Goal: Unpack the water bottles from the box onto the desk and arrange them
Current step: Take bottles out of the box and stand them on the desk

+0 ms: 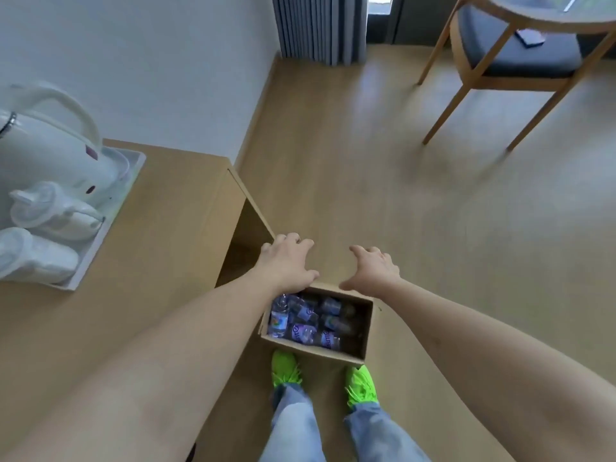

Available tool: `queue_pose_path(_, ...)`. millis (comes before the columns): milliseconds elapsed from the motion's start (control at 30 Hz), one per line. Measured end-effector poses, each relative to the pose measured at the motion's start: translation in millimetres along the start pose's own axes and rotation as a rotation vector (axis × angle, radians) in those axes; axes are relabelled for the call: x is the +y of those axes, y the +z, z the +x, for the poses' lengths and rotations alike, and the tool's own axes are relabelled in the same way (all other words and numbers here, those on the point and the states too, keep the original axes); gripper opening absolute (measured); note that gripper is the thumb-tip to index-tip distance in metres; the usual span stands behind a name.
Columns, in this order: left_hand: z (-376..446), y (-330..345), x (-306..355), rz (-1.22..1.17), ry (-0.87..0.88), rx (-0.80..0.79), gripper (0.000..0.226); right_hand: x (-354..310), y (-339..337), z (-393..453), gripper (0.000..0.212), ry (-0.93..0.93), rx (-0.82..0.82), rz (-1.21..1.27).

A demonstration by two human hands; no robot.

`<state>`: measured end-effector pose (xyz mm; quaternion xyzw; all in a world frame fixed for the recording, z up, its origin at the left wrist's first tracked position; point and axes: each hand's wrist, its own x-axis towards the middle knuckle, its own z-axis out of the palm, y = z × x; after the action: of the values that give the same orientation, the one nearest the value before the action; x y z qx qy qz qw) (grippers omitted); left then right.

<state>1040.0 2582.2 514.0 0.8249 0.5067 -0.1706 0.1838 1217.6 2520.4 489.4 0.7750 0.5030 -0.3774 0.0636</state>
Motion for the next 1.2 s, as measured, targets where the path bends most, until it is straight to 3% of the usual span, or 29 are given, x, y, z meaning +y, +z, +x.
queue_pose_path(167, 31, 90, -32, -0.08, -0.031, -0.159, 0.064, 9, 89, 40, 0.092, 0.12, -0.153, 0.039)
queue_pose_path(500, 84, 326, -97, -0.54, -0.549, -0.264, 0.047, 32, 322, 135, 0.082, 0.278, -0.42, 0.203)
queue_pose_path(667, 112, 426, -115, -0.649, -0.684, -0.234, 0.061, 53, 416, 194, 0.078, 0.302, -0.437, 0.244)
queue_pose_path(833, 153, 494, -132, -0.695, -0.775, -0.09, 0.077, 73, 486, 260, 0.069, 0.291, -0.38, 0.323)
queue_pose_path(933, 174, 529, -140, -0.709, -0.841, 0.054, 0.075, 78, 522, 291, 0.07, 0.285, -0.333, 0.395)
queue_pose_path(1033, 182, 552, -135, -0.538, -0.87, 0.201, 0.075, 74, 550, 307, 0.08, 0.319, -0.26, 0.469)
queue_pose_path(1200, 202, 573, -126, -0.286, -0.956, 0.324, 0.099, 71, 566, 316, 0.09, 0.36, -0.175, 0.603)
